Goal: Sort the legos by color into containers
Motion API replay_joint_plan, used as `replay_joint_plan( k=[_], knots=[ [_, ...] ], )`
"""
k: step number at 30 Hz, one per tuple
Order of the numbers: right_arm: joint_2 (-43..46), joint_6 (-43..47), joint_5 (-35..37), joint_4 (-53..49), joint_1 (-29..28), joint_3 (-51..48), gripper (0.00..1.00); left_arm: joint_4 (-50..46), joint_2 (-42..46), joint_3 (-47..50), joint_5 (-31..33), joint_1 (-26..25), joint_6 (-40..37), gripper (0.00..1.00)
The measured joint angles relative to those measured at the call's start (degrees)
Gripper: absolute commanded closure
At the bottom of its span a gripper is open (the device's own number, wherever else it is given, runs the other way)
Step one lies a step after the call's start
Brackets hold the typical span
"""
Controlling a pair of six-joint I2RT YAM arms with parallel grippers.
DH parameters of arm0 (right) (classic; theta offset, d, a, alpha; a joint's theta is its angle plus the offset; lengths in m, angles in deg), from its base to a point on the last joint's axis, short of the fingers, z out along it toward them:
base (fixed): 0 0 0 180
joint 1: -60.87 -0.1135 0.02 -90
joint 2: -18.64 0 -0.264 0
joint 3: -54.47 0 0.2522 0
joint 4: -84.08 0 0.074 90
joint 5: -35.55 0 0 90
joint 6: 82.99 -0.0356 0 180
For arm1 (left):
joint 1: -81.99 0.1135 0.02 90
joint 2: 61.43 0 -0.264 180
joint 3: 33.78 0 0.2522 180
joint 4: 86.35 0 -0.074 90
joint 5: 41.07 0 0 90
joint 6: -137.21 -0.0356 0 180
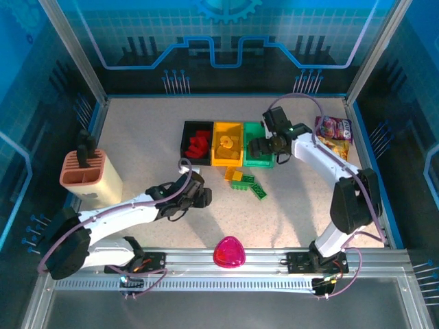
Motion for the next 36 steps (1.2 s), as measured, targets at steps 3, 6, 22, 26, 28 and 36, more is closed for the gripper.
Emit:
replay_joint_plan(
  k=[3, 6, 22, 26, 28, 36],
  knots=[
    [3.0, -0.4, -1.7, 1.2, -0.2, -5.0, 0.12, 0.4, -2.1, -2.1, -0.2, 0.0, -0.9, 0.44],
    [4.9, -0.9, -3.1, 2.0, -0.8, -9.2, 0.19, 1.0, -4.4, -4.3, -0.7, -0.1, -1.9, 0.45],
    [16.0, -4.8, -5.4, 5.7, -2.7, -22.9, 0.36, 0.9, -22.3, -20.8, -3.9, 2.5, -7.5, 0.43],
    [17.6, -5.2, -5.4, 6.0, -2.7, -25.0, 0.38, 0.6, -27.5, -24.9, -5.5, 4.9, -9.0, 0.46],
    [18.2, -5.4, -5.3, 6.0, -2.7, -25.7, 0.38, 0.2, -29.9, -26.8, -6.1, 5.6, -9.5, 0.47],
    [19.0, -5.6, -5.3, 6.2, -2.7, -26.1, 0.40, -0.7, -35.8, -31.2, -8.2, 7.6, -11.5, 0.54]
  ],
)
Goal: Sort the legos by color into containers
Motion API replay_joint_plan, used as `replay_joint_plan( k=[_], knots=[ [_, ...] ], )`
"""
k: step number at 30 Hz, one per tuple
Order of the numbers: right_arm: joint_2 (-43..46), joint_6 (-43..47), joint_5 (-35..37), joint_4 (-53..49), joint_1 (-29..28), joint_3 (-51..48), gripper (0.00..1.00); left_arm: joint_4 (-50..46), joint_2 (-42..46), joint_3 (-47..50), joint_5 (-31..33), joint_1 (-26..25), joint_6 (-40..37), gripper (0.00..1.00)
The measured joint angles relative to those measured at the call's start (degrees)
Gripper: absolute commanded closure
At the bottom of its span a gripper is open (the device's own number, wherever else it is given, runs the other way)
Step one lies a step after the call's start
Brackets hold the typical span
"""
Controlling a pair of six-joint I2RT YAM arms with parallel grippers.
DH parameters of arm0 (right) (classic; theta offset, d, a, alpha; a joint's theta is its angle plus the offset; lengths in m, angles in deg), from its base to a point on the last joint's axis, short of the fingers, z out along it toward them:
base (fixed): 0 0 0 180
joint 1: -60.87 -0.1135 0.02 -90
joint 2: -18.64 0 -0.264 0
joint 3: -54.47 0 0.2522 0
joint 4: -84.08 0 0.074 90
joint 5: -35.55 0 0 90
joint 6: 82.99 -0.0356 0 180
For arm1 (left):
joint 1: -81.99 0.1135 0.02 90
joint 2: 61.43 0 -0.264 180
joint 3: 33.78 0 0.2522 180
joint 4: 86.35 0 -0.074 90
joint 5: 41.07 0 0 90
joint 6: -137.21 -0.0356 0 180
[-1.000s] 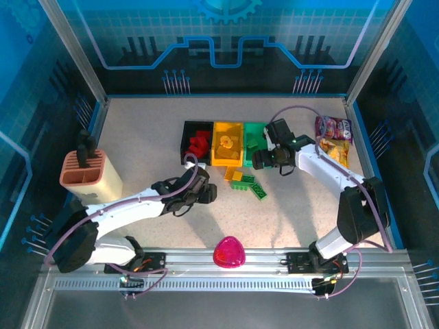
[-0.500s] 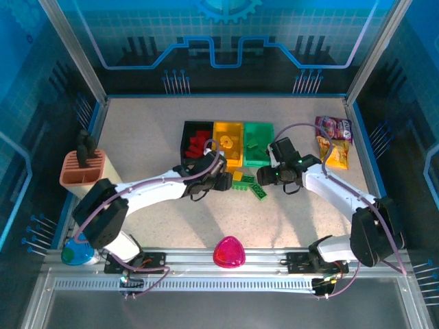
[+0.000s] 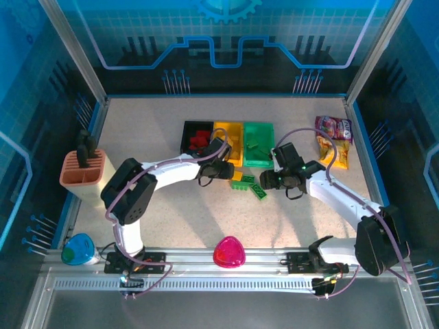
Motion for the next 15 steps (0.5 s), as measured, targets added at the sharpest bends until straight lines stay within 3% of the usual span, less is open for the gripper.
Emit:
replay_joint_plan(
  k=[15],
  knots=[
    [0.0, -0.7, 0.0, 1.0, 0.0, -0.5, 0.41, 0.0, -3.3, -1.4, -1.0, 0.5, -0.3, 0.62]
  ],
)
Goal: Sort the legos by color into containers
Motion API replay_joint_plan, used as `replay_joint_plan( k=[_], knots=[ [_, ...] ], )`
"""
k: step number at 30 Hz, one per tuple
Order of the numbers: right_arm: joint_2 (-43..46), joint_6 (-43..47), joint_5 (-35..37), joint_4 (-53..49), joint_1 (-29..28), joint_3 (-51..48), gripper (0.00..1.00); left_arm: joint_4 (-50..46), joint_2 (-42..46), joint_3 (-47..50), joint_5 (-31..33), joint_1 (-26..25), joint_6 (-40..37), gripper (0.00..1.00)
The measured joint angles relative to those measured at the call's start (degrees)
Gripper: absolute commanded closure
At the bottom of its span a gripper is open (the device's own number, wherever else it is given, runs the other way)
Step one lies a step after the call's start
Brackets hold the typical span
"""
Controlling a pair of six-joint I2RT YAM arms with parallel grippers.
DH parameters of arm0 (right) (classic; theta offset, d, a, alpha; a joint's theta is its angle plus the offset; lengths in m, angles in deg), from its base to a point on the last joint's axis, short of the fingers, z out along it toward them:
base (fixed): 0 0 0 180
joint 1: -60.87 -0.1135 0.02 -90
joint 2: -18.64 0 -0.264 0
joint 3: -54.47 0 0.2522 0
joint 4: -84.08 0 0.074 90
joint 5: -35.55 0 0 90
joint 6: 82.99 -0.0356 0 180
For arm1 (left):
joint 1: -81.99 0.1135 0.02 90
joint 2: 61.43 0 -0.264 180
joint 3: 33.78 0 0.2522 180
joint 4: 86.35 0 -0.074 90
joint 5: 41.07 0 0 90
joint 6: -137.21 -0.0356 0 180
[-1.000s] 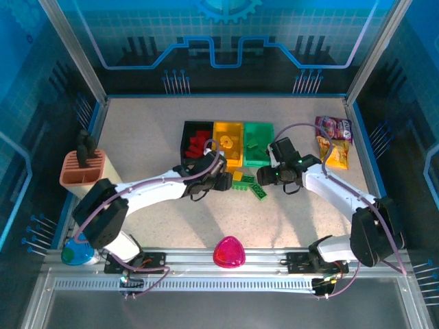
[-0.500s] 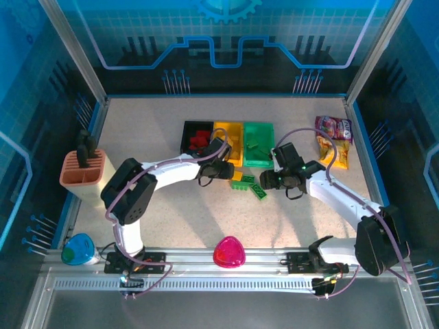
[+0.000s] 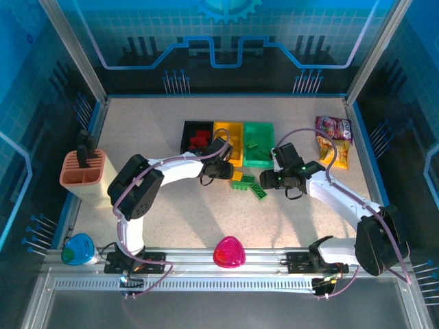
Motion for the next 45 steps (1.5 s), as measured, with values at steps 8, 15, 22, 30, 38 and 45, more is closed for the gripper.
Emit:
replay_joint_plan(
  k=[8, 15, 22, 30, 38, 45],
  knots=[
    [-0.1, -0.2, -0.1, 0.4, 0.0, 0.0, 0.41, -0.8, 6.0, 7.2, 3.4, 0.0, 3.1, 0.65],
    [-0.5, -0.7, -0.9, 1.1, 0.0, 0.0, 0.40, -5.3, 14.1, 13.1, 6.5, -0.7, 4.6, 0.43],
    [-0.5, -1.3, -0.9, 1.3, -1.2, 0.0, 0.39, -6.6, 17.9, 12.1, 7.7, -1.9, 4.9, 0.35],
    [0.0, -1.3, -0.4, 1.2, -1.5, 0.0, 0.38, -8.1, 12.7, 9.6, 7.7, -2.8, 5.1, 0.32],
    [0.2, -1.3, -0.3, 1.2, -1.5, 0.0, 0.38, -9.0, 7.9, 6.3, 8.2, -2.9, 6.1, 0.38],
    [1.0, -1.3, 0.7, 1.2, -1.5, -0.4, 0.38, -9.7, 5.3, 5.5, 8.5, -2.9, 6.5, 0.51]
  ],
)
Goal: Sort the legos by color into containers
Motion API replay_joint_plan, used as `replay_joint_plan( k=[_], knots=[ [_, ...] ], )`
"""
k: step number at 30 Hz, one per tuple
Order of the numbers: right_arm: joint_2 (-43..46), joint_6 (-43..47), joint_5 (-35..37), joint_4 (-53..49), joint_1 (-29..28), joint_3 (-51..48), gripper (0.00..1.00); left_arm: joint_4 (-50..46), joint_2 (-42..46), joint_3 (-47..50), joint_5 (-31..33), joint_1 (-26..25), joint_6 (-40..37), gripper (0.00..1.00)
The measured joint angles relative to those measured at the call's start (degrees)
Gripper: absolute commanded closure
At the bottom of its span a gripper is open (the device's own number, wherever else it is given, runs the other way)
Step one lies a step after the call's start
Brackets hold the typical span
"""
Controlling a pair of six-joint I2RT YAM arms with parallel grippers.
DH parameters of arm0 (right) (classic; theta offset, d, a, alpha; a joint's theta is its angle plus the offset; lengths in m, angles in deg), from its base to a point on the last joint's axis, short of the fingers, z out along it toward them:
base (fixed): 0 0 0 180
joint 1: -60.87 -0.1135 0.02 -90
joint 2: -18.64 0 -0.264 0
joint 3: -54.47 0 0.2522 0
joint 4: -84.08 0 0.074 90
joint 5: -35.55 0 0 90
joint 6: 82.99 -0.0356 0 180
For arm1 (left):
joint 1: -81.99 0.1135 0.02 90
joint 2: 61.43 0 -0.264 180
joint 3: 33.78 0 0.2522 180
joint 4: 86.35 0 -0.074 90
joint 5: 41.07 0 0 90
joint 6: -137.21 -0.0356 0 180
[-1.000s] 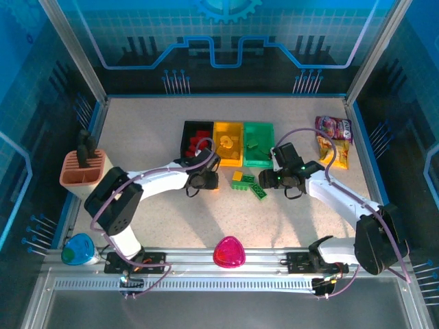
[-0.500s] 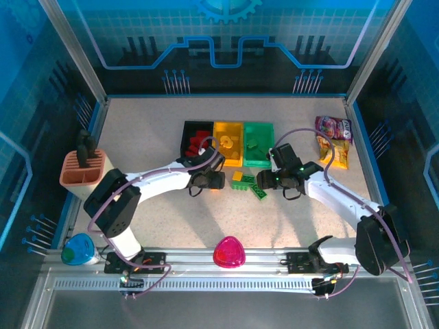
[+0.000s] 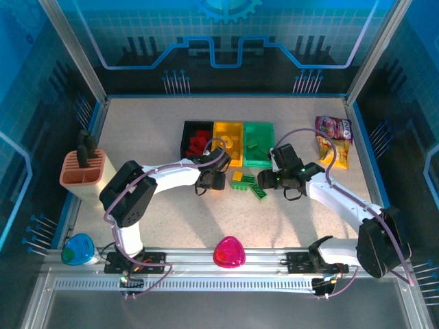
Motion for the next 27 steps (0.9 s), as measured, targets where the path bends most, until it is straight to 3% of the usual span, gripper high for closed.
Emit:
replay_joint_plan(
  k=[8, 19, 27],
  knots=[
    [0.0, 0.0, 0.0, 0.0, 0.0, -0.2, 0.38, -1.0, 0.0, -0.9, 0.7, 0.0, -0.4, 0.71],
    [1.0, 0.0, 0.0, 0.1, 0.0, -1.5, 0.38, -3.5, 1.0, -3.8, 1.7, 0.0, -1.4, 0.72],
    [2.4, -0.1, 0.0, 0.1, 0.0, -3.3, 0.37, -4.7, 1.6, -13.0, 1.2, 1.6, -3.8, 0.72]
  ],
)
